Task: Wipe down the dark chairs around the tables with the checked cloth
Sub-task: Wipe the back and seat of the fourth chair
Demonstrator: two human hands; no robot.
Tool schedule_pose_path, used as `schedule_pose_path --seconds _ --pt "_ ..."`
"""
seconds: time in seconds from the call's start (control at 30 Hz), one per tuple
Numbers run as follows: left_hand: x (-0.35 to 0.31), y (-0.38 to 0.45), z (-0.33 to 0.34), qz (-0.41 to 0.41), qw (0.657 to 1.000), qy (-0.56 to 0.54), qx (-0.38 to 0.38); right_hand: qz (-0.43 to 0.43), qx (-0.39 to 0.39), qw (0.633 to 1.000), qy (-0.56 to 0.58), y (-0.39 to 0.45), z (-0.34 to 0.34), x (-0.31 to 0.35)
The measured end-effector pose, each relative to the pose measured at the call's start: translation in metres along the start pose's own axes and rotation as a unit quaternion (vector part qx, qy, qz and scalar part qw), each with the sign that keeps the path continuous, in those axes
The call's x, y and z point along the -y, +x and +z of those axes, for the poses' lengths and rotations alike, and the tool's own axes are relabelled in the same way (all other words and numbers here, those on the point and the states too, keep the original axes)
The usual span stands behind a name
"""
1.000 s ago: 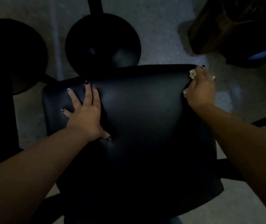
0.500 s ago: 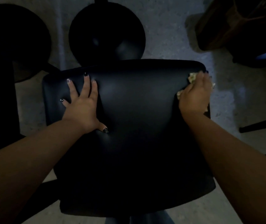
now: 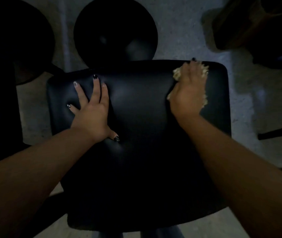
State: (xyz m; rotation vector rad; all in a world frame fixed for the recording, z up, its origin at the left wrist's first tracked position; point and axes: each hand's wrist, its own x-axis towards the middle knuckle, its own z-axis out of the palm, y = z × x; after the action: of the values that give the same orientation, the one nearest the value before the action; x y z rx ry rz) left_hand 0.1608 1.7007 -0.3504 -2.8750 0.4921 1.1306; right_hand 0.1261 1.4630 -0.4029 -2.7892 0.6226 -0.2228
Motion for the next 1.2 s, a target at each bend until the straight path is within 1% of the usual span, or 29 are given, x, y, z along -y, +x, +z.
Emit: schedule_pose_path --seconds 0.03,0.07,0.13,0.2,0.23,0.27,0.3,0.33,0.37,0.4,0.43,0.47,0.5,0.53,0.6,0.63,0.7,0.73,0.77,0.8,0.83,0.9,0.93,1.0,1.03,1.07,1.1,1.13,1.2 --pt "0.000 0.000 0.001 0.002 1.000 -0.001 -0.001 -0.032 0.008 0.999 0.009 -0.019 0.004 0.015" --pt "0.000 0.001 0.001 0.005 1.000 -0.002 -0.002 -0.093 0.037 0.995 0.021 -0.042 0.006 0.029" --pt "0.000 0.001 -0.001 0.008 1.000 -0.003 0.004 -0.241 0.109 0.964 0.029 -0.083 0.002 0.047" --pt "0.000 0.000 -0.003 0.002 1.000 -0.008 0.010 -0.366 0.163 0.916 0.013 -0.082 -0.002 0.034" --pt "0.001 0.001 -0.002 0.003 1.000 -0.007 0.008 -0.405 0.174 0.898 0.008 -0.066 -0.003 0.023" --pt "0.001 0.003 -0.001 0.004 1.000 -0.005 0.007 -0.416 0.168 0.894 0.012 -0.047 -0.001 0.010" --pt "0.001 0.003 -0.001 0.003 1.000 -0.005 0.006 -0.391 0.147 0.908 0.024 -0.025 0.000 -0.002" --pt "0.000 0.004 0.000 0.002 1.000 -0.004 0.006 -0.325 0.121 0.937 0.030 -0.005 0.000 -0.010" --pt "0.000 0.004 0.001 0.003 1.000 -0.002 0.004 -0.227 0.091 0.969 0.026 0.010 0.000 -0.010" --pt "0.001 0.004 0.001 0.003 1.000 0.000 0.004 -0.124 0.067 0.990 0.007 0.017 0.001 -0.002" --pt "0.000 0.004 0.000 0.001 1.000 -0.001 0.007 -0.051 0.050 0.997 -0.011 0.015 0.004 0.013" --pt "0.000 0.004 0.000 -0.001 1.000 -0.001 0.011 -0.036 0.041 0.998 -0.013 0.004 0.007 0.030" --pt "0.000 0.004 0.001 -0.001 1.000 0.001 0.011 -0.075 0.042 0.996 0.003 -0.013 0.010 0.045" --pt "0.001 0.004 0.001 -0.001 1.000 0.002 0.010 -0.150 0.064 0.986 0.018 -0.034 0.013 0.056" --pt "0.000 0.002 0.001 -0.003 1.000 0.002 0.009 -0.306 0.143 0.941 0.034 -0.072 0.008 0.066" --pt "-0.001 0.002 0.001 -0.003 1.000 0.004 0.009 -0.368 0.167 0.914 0.035 -0.078 0.004 0.061" --pt "-0.001 0.001 -0.001 -0.008 1.000 0.005 0.014 -0.462 0.184 0.867 0.031 -0.061 -0.001 0.047" --pt "0.000 0.001 -0.001 -0.009 1.000 0.004 0.016 -0.488 0.189 0.852 0.020 -0.048 0.000 0.040" --pt "0.000 0.002 -0.001 -0.009 1.000 0.005 0.016 -0.487 0.187 0.853 0.014 -0.033 0.001 0.034" --pt "0.000 0.003 -0.001 -0.009 1.000 0.007 0.014 -0.456 0.178 0.872 0.019 -0.017 0.002 0.028" --pt "0.000 0.002 -0.001 -0.012 1.000 0.008 0.013 -0.399 0.160 0.902 0.033 -0.003 0.004 0.025" --pt "-0.002 0.002 -0.002 -0.015 1.000 0.014 0.013 -0.247 0.116 0.962 0.019 0.015 0.005 0.024" --pt "-0.002 0.001 -0.003 -0.016 1.000 0.016 0.014 -0.180 0.094 0.979 -0.007 0.018 0.005 0.029" --pt "-0.003 0.001 -0.008 -0.019 0.999 0.038 0.018 -0.091 0.053 0.994 -0.040 0.014 0.007 0.044" --pt "-0.002 0.000 -0.009 -0.018 0.998 0.057 0.020 -0.061 0.039 0.997 -0.035 0.009 0.009 0.054" --pt "-0.001 0.000 -0.010 -0.015 0.997 0.072 0.022 -0.043 0.032 0.998 -0.024 0.001 0.012 0.063" --pt "-0.001 0.000 -0.011 -0.010 0.996 0.079 0.030 -0.048 0.032 0.998 -0.016 -0.012 0.014 0.072" --pt "0.000 -0.001 -0.013 -0.002 0.996 0.079 0.043 -0.078 0.043 0.996 -0.010 -0.029 0.017 0.080" --pt "0.006 0.002 -0.021 0.023 0.995 0.070 0.063 -0.198 0.090 0.976 -0.004 -0.065 0.016 0.090"
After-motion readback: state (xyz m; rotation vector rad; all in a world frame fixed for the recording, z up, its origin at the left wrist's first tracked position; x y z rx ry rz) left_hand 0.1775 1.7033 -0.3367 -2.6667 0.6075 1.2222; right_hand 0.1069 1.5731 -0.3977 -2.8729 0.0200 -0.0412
